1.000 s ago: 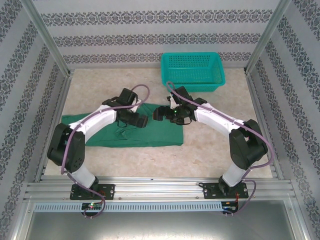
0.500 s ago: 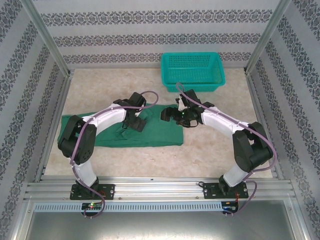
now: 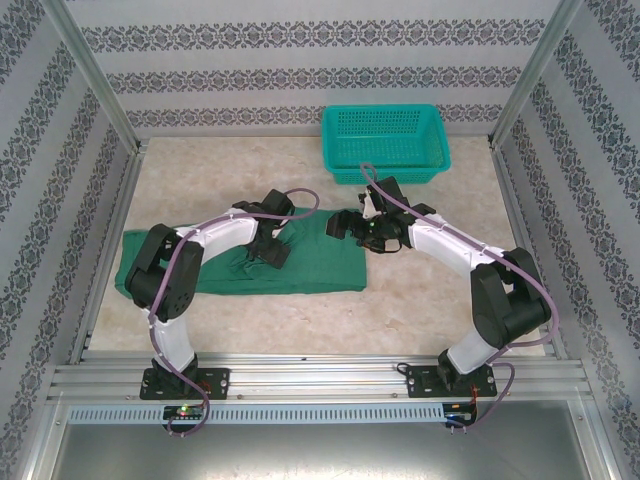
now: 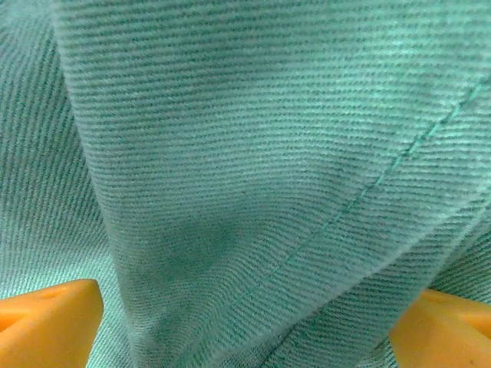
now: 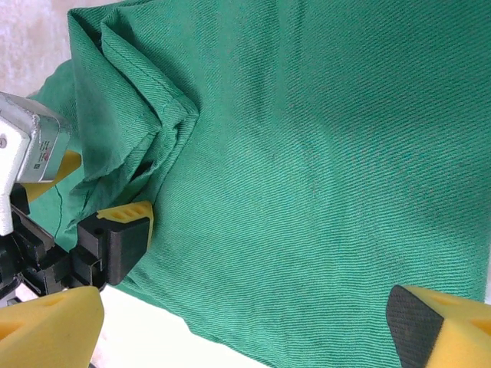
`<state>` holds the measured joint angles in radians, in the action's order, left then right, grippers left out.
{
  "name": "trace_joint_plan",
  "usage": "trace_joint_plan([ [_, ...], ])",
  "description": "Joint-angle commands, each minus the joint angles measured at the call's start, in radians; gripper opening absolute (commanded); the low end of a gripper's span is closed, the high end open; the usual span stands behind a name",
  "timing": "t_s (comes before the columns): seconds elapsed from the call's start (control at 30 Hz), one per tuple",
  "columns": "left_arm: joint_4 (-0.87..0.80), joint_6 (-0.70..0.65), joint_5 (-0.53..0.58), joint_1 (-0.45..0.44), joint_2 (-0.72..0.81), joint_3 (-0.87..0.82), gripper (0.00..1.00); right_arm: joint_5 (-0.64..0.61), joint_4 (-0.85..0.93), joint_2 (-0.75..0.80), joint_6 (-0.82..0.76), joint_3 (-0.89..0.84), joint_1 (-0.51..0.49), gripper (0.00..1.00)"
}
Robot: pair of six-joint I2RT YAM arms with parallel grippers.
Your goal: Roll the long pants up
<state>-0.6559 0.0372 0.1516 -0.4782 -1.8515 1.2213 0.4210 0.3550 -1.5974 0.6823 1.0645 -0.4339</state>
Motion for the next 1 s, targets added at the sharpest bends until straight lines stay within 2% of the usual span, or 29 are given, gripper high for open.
trace_joint_plan([
  [0.0,-0.028,0.017,-0.038,-0.007,0.053,-0.028,0.95,0.008,-0.002,0.029,0.01,-0.015,0.005,0.96],
  [0.1,-0.023,0.024,-0.043,-0.007,0.063,-0.039,0.92,0.003,-0.001,0.027,0.01,-0.018,0.006,0.96],
  [0.17,-0.025,0.024,-0.042,-0.007,0.053,-0.041,0.84,0.007,0.0,0.022,0.008,-0.017,0.005,0.95],
  [0.33,-0.042,0.04,-0.004,-0.005,0.027,-0.022,0.46,-0.004,0.011,0.026,0.006,-0.015,0.006,0.96],
  [0.53,-0.05,0.075,0.078,0.001,0.074,-0.006,0.26,-0.035,0.032,0.034,-0.005,-0.013,0.005,0.96],
  [0.57,-0.054,0.08,0.084,0.002,0.083,-0.005,0.18,-0.043,0.038,0.034,-0.013,-0.014,0.007,0.96],
  [0.77,-0.152,0.125,0.133,0.007,0.144,0.063,0.13,-0.064,0.057,0.021,-0.036,-0.025,0.044,0.95],
  [0.97,-0.265,0.181,0.165,0.025,0.201,0.142,0.13,-0.068,0.067,-0.025,-0.055,-0.008,0.067,0.95],
])
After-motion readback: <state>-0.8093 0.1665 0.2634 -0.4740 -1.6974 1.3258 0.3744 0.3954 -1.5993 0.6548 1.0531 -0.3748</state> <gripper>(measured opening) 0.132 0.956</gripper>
